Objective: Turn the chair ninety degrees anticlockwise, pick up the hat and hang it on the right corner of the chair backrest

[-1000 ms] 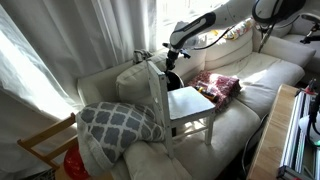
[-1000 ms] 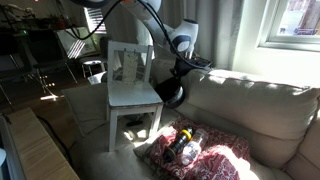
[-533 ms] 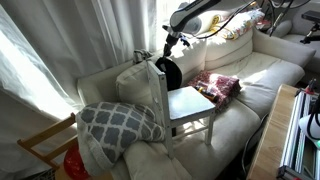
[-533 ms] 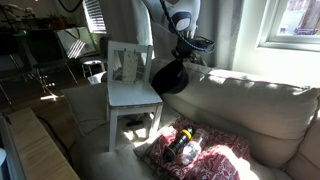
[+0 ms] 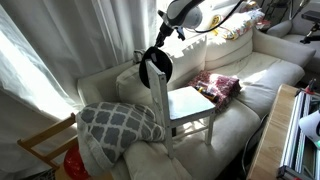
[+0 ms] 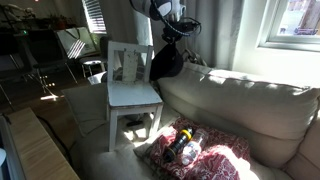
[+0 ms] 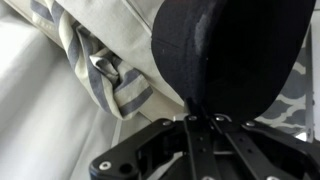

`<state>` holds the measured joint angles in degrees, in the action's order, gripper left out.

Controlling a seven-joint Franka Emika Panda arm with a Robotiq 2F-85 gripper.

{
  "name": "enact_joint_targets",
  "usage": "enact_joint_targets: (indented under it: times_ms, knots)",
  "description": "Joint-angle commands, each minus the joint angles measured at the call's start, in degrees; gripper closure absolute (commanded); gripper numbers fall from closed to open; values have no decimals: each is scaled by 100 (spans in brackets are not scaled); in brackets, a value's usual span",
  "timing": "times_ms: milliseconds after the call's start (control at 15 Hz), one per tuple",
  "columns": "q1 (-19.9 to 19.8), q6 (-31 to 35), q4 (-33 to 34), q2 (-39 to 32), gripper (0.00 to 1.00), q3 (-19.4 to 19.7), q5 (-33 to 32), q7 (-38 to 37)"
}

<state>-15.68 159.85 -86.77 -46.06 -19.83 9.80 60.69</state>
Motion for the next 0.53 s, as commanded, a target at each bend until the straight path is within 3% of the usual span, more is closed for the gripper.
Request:
enact_joint_targets:
  times_ms: [0,267,467]
  knots:
    - [-109,634,-1234,835,98,-305,63,38]
    - [-401,977,-2101,1435,98,-840,27,256]
    - [-771,777,-2673,1876,98,-1282,70,780]
